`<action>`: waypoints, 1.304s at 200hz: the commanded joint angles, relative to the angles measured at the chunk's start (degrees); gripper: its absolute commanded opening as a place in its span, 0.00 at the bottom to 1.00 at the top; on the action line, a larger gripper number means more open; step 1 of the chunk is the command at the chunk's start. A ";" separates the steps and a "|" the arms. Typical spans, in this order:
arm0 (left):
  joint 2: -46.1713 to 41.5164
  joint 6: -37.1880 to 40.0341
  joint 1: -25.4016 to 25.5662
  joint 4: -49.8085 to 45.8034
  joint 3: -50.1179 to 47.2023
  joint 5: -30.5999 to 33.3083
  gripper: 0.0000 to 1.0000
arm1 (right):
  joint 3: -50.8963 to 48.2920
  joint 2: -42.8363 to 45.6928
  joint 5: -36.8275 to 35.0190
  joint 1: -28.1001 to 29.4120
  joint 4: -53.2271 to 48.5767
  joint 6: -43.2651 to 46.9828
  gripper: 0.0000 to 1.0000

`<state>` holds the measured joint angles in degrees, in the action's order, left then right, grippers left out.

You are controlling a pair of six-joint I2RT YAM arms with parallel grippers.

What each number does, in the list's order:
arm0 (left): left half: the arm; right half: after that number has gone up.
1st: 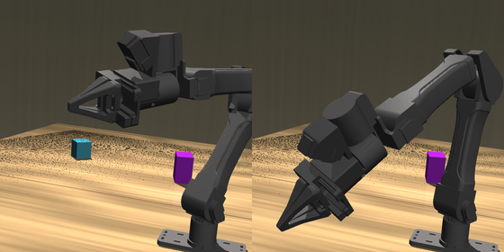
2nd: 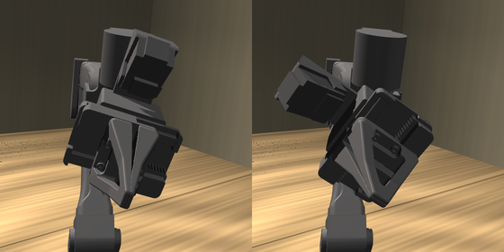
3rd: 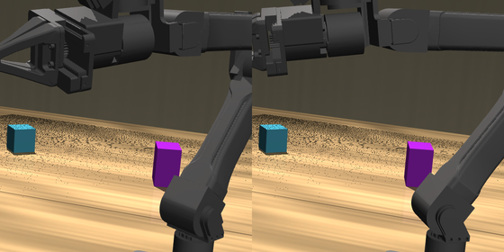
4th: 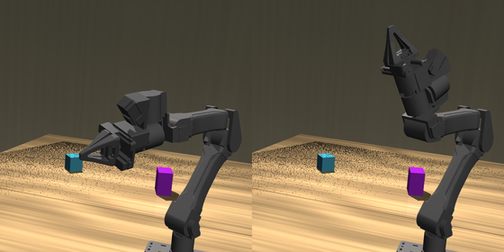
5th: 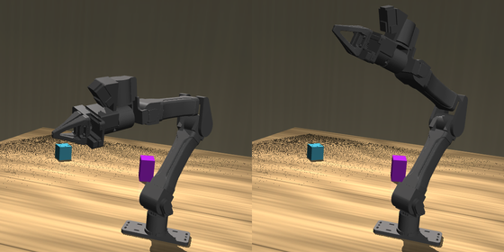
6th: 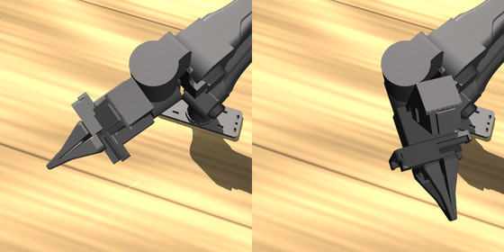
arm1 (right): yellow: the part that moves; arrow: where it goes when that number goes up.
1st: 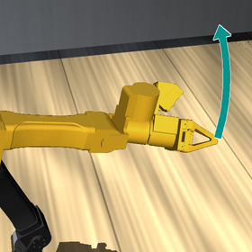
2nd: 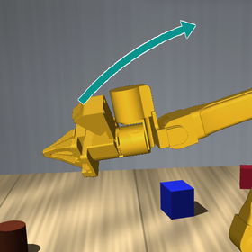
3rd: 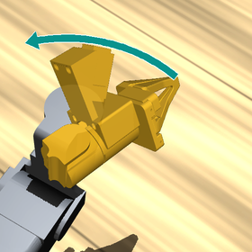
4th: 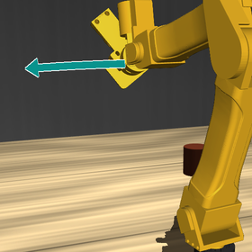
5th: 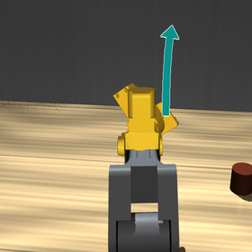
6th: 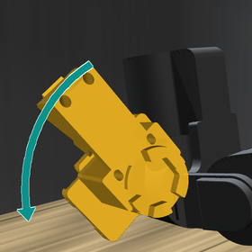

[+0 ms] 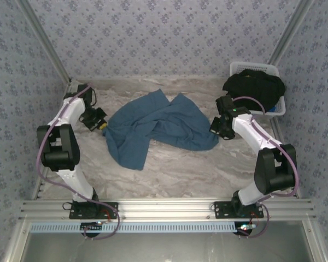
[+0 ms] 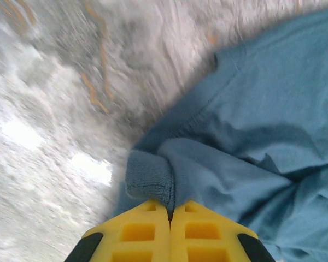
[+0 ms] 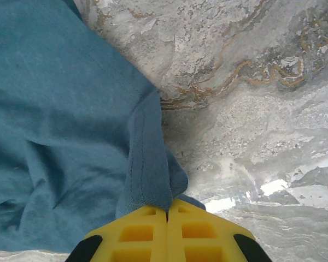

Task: Fold and stack the t-shirts

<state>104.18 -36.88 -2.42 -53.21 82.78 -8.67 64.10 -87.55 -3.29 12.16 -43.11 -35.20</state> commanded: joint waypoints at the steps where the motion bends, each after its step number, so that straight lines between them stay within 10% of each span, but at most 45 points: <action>1: -1.07 3.87 0.39 -1.93 0.18 9.34 0.24 | -0.56 0.77 -1.64 -0.56 -2.13 1.40 0.00; 23: -7.10 3.08 3.93 -4.12 -1.74 15.74 0.58 | -2.18 1.84 -0.70 -0.58 -2.45 1.50 0.00; 41: -12.47 -0.72 8.33 -7.26 -5.73 15.12 0.64 | -3.15 2.76 -0.22 -0.51 -3.23 1.46 0.00; 113: -31.62 -22.46 17.29 7.33 -38.89 -3.89 0.70 | -10.08 5.87 2.41 -1.37 -2.18 0.52 0.00; 176: -25.61 -37.42 30.73 14.70 -42.19 -4.53 0.67 | -13.16 7.04 4.55 -3.45 -0.08 1.45 0.00; 261: -20.23 -46.43 33.39 21.23 -40.91 -4.26 0.54 | -13.55 8.68 4.75 -3.51 0.66 1.45 0.00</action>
<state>81.89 -76.99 27.88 -36.71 40.29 -11.53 51.18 -80.23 1.08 8.97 -41.80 -34.52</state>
